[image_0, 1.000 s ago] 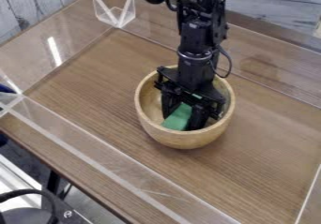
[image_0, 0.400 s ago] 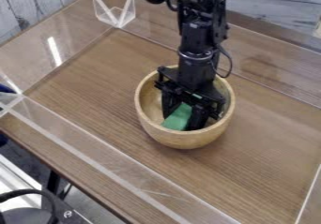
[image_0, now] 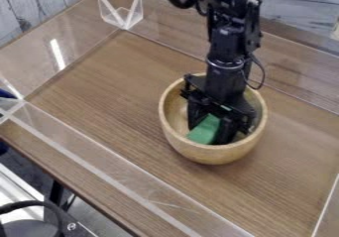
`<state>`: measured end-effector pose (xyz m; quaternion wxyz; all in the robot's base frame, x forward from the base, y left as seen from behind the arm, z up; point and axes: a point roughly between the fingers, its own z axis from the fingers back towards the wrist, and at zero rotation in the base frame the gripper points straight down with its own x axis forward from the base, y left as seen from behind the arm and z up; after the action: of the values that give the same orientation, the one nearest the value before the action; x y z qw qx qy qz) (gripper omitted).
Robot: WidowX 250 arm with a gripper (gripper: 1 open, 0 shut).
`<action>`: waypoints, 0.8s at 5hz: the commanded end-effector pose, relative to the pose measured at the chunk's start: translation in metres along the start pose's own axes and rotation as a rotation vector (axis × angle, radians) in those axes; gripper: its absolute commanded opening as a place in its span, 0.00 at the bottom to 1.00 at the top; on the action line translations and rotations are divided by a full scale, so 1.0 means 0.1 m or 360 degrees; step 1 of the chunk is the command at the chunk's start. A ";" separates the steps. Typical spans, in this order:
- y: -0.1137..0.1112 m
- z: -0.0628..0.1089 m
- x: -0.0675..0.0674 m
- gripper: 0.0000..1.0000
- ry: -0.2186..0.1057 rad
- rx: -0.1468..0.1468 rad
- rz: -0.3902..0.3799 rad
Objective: Remove the green block from inside the brown bowl and put it on the table
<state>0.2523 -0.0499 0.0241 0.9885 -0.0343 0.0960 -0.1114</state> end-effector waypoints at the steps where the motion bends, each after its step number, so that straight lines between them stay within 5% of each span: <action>1: -0.14 -0.03 0.06 0.00 0.0006 -0.0015 -0.0076; 4: -0.16 -0.11 0.11 0.00 0.0043 -0.0018 -0.0096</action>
<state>0.2618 -0.0587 0.0211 0.9871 -0.0366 0.0972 -0.1215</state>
